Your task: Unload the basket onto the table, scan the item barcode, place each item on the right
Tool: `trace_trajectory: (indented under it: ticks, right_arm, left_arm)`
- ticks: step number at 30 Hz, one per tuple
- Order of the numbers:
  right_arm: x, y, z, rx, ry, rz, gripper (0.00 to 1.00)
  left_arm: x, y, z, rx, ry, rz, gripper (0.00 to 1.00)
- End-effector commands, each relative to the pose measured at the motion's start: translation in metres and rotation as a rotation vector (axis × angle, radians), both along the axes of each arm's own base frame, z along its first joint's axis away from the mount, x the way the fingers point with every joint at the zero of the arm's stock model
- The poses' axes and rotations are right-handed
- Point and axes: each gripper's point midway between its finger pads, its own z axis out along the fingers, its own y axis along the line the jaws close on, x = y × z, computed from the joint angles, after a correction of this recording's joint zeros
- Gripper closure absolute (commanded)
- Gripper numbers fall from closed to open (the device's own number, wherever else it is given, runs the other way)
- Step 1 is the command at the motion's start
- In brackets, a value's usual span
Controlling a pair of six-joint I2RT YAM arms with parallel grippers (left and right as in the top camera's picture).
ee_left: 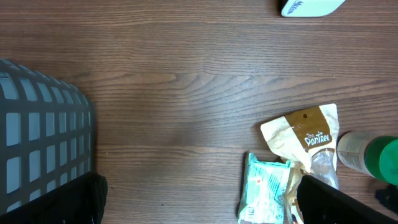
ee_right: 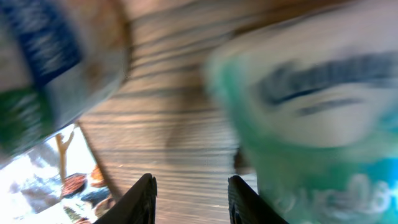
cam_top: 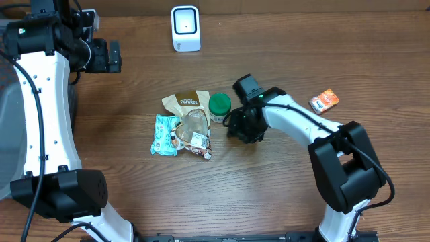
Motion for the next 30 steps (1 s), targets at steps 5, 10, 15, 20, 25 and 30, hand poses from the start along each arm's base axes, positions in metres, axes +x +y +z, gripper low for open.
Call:
trace_trajectory:
  ticks: [5,10,15,20,25,30]
  right_arm:
    - [0.012,-0.013,0.018,0.072,-0.019,0.116,0.64]
    - [0.026,-0.014,0.063,0.092,-0.102,0.181,0.61]
    - [0.045,-0.05,0.1,0.027,-0.186,0.201,0.6]
    - [0.043,-0.097,0.088,-0.004,-0.139,0.178,0.6]
    - [0.036,-0.111,0.061,0.036,-0.128,0.197,0.6]
    - [0.038,-0.111,0.039,0.039,-0.165,0.196,0.62]
  left_arm:
    - [0.002,0.001,0.0,0.013,-0.002,-0.017,0.01]
    - [0.002,0.001,0.0,0.013,-0.002,-0.017,0.0]
    - [0.002,0.001,0.0,0.012,-0.002,-0.017,0.01]
    - [0.002,0.001,0.0,0.013,-0.002,-0.017,0.0]
    - [0.002,0.001,0.0,0.013,-0.002,-0.017,0.0]
    - [0.002,0.001,0.0,0.012,-0.002,-0.017,0.0]
